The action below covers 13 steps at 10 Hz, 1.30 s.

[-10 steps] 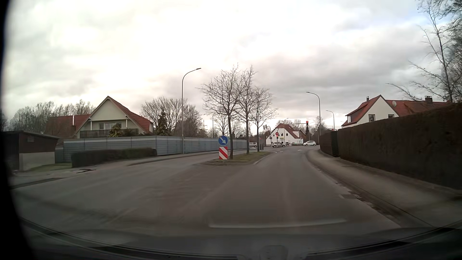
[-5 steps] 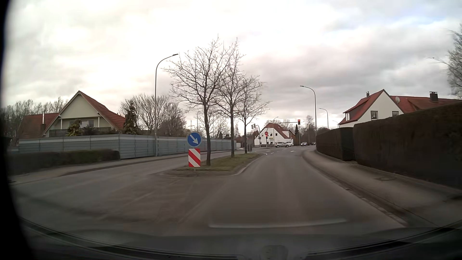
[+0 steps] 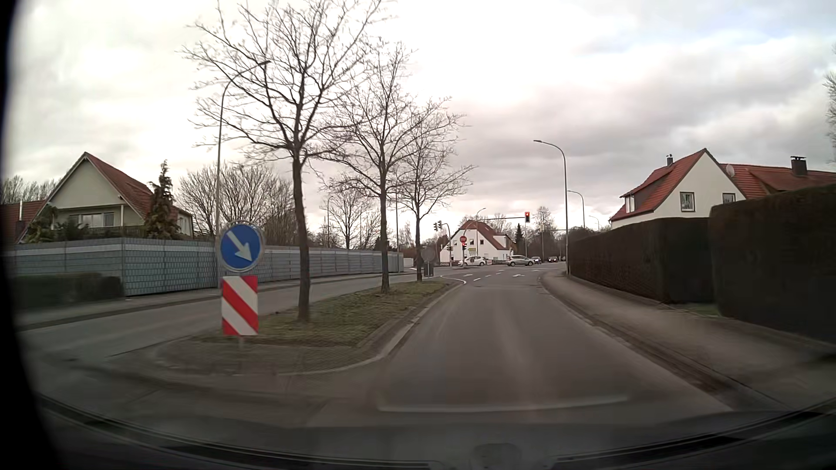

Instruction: Follow the waypoints while adhering to traffic rules and regulations

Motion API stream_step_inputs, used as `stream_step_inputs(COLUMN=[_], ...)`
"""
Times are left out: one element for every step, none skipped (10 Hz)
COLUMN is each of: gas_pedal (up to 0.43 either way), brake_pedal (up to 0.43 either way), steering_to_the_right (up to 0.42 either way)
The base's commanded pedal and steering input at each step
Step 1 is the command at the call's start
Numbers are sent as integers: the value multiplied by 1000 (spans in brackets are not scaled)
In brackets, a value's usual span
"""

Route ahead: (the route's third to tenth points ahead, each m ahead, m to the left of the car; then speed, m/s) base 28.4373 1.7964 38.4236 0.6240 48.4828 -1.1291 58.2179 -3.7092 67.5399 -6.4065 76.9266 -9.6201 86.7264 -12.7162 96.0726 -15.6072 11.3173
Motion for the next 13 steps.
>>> stream_step_inputs(gas_pedal=[79,79,87,110,110,110,110,87,0,0,0,0,0], brake_pedal=[0,0,0,0,0,0,0,0,0,0,0,0,0], steering_to_the_right=[31,31,29,27,24,22,21,21,21,21,23,24,24])
